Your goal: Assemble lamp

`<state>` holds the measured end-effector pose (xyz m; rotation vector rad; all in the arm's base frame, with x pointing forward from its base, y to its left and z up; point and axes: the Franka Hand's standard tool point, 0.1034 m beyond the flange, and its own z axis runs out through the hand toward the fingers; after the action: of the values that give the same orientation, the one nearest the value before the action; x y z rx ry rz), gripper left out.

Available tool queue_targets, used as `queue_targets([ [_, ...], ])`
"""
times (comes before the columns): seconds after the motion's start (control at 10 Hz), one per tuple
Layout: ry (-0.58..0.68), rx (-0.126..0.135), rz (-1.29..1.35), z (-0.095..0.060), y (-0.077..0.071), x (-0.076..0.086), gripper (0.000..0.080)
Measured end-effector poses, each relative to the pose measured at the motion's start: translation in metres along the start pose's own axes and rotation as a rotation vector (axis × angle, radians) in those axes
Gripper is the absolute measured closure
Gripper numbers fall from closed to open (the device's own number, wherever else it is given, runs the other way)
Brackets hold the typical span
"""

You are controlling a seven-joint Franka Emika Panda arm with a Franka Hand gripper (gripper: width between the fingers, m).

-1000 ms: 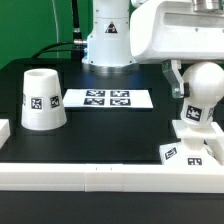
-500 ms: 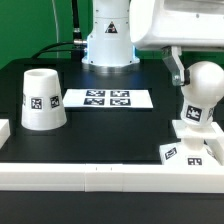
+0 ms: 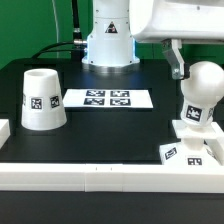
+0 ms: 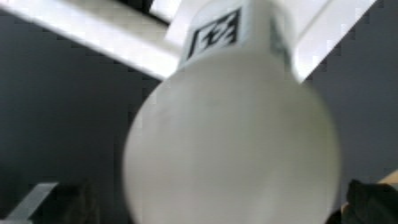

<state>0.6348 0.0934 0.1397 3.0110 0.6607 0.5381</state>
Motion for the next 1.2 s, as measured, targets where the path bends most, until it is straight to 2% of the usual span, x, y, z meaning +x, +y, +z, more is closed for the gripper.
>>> queue_targets([
  [0.3,-0.179,0.053,-0.008,0.006,-0.005,-0.008,0.0101],
  [0.4,-0.289,0.077,-0.022,0.007,-0.005,-0.012,0.0101],
  [0.5,-0.341,0.092,-0.023,0.009,-0.003,-0.011,0.0101],
  [0.6,-0.373,0.1,-0.02,0.01,-0.001,-0.012,0.0101],
  [0.9,-0.374,0.102,-0.016,0.012,0.0,-0.012,0.0101],
  [1.0,-0.375,0.102,-0.016,0.012,0.001,-0.012,0.0223],
  [1.2,-0.375,0.102,-0.016,0.012,0.001,-0.012,0.0223],
])
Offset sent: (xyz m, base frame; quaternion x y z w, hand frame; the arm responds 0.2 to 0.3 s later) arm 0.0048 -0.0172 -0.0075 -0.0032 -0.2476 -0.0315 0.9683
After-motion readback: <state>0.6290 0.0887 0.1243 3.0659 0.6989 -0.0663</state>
